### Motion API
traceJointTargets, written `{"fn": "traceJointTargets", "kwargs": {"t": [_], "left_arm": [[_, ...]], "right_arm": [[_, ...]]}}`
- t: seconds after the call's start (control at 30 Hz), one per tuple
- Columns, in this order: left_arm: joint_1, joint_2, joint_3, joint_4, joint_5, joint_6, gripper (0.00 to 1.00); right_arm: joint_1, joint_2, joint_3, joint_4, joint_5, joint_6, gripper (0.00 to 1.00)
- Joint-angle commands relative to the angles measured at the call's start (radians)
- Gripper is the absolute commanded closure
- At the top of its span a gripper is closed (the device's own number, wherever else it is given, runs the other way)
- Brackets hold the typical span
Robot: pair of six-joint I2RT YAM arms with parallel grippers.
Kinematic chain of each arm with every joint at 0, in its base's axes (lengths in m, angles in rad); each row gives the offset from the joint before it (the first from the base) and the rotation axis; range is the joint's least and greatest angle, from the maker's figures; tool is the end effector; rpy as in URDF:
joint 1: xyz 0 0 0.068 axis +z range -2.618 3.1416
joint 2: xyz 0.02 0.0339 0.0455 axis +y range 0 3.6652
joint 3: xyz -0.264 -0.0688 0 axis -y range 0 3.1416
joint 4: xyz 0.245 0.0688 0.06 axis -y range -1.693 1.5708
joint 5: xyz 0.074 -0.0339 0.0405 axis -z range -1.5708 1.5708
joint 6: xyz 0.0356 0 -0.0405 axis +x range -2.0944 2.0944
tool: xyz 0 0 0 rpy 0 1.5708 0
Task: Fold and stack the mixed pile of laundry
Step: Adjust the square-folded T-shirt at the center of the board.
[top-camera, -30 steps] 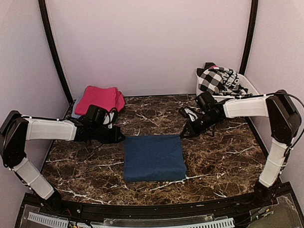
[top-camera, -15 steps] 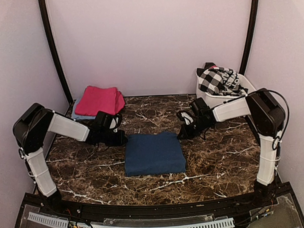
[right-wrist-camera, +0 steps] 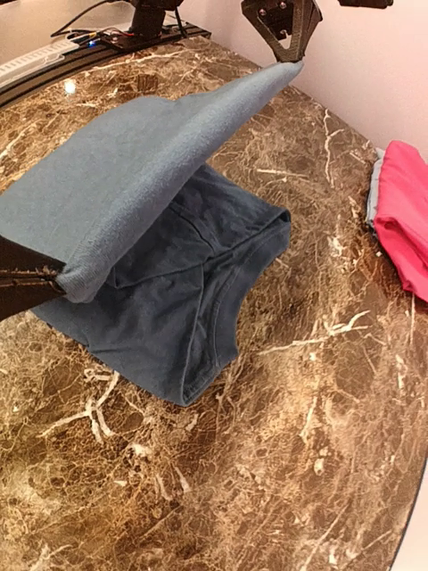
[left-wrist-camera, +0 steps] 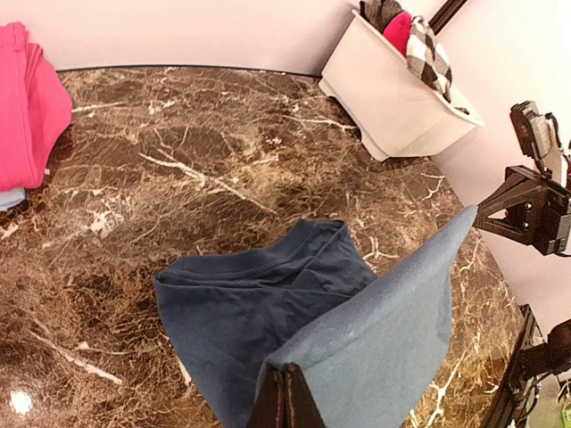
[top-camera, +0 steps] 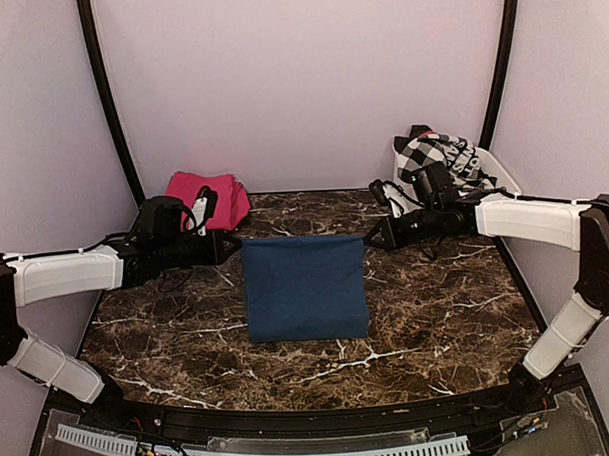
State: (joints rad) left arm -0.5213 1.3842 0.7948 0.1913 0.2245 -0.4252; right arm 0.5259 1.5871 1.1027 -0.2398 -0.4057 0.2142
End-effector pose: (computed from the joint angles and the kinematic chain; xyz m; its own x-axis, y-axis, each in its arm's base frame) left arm 0.2634 -0.1604 0.2445 -0.5799 -0.1307 -0.8041 0.4657 0.7567 -0.4589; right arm 0.2948 0.1873 0.2458 -0.7123 -0.1876 -0.6763 -0.5787 0.7022 0.4147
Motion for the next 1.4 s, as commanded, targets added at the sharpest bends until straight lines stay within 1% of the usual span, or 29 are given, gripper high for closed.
{"fn": "traceJointTargets", "kwargs": {"t": [0.0, 0.13, 0.2, 0.3, 0.37, 0.4, 0.53, 0.7, 0.8, 0.9, 1.03, 1.13, 1.2, 1.27, 1.37], "left_arm": [[0.004, -0.067, -0.021, -0.058, 0.0, 0.029, 1.0], [0.004, -0.058, -0.007, -0.04, -0.014, 0.029, 1.0], [0.004, -0.046, -0.006, -0.011, -0.046, 0.027, 1.0], [0.008, 0.007, 0.019, 0.021, -0.084, 0.034, 1.0], [0.017, 0.077, 0.063, 0.03, -0.1, 0.04, 1.0], [0.019, 0.138, 0.079, 0.033, -0.11, 0.04, 1.0], [0.035, 0.321, 0.193, 0.04, -0.139, 0.03, 1.0], [0.043, 0.442, 0.24, 0.077, -0.202, -0.002, 1.0], [0.05, 0.514, 0.289, 0.044, -0.231, -0.007, 1.0], [0.055, 0.555, 0.317, 0.011, -0.255, -0.015, 1.0], [0.06, 0.591, 0.345, -0.051, -0.306, -0.035, 1.0], [0.068, 0.612, 0.371, -0.117, -0.315, -0.049, 1.0], [0.069, 0.617, 0.363, -0.12, -0.298, -0.047, 1.0], [0.064, 0.609, 0.336, -0.097, -0.251, -0.042, 1.0], [0.028, 0.573, 0.267, -0.065, -0.228, -0.023, 1.0]], "right_arm": [[-0.001, -0.031, -0.024, -0.026, 0.003, -0.012, 1.0], [-0.001, -0.03, 0.004, -0.023, 0.006, -0.016, 1.0], [-0.003, -0.014, 0.028, -0.019, 0.027, -0.021, 1.0], [-0.005, 0.031, 0.079, -0.003, 0.056, -0.023, 1.0], [-0.009, 0.088, 0.118, 0.018, 0.066, -0.018, 1.0], [-0.012, 0.126, 0.145, 0.02, 0.067, -0.016, 1.0], [-0.016, 0.308, 0.245, 0.013, 0.111, -0.005, 1.0], [-0.017, 0.482, 0.325, 0.048, 0.146, -0.003, 1.0], [-0.017, 0.551, 0.368, 0.046, 0.158, 0.004, 1.0], [-0.017, 0.576, 0.381, 0.046, 0.171, 0.013, 1.0], [-0.017, 0.562, 0.365, 0.051, 0.179, 0.009, 1.0], [-0.015, 0.556, 0.353, 0.04, 0.178, -0.001, 1.0], [-0.013, 0.549, 0.336, 0.027, 0.171, -0.004, 1.0], [-0.007, 0.531, 0.298, 0.031, 0.175, -0.007, 1.0], [0.0, 0.487, 0.223, 0.045, 0.173, -0.005, 1.0]]}}
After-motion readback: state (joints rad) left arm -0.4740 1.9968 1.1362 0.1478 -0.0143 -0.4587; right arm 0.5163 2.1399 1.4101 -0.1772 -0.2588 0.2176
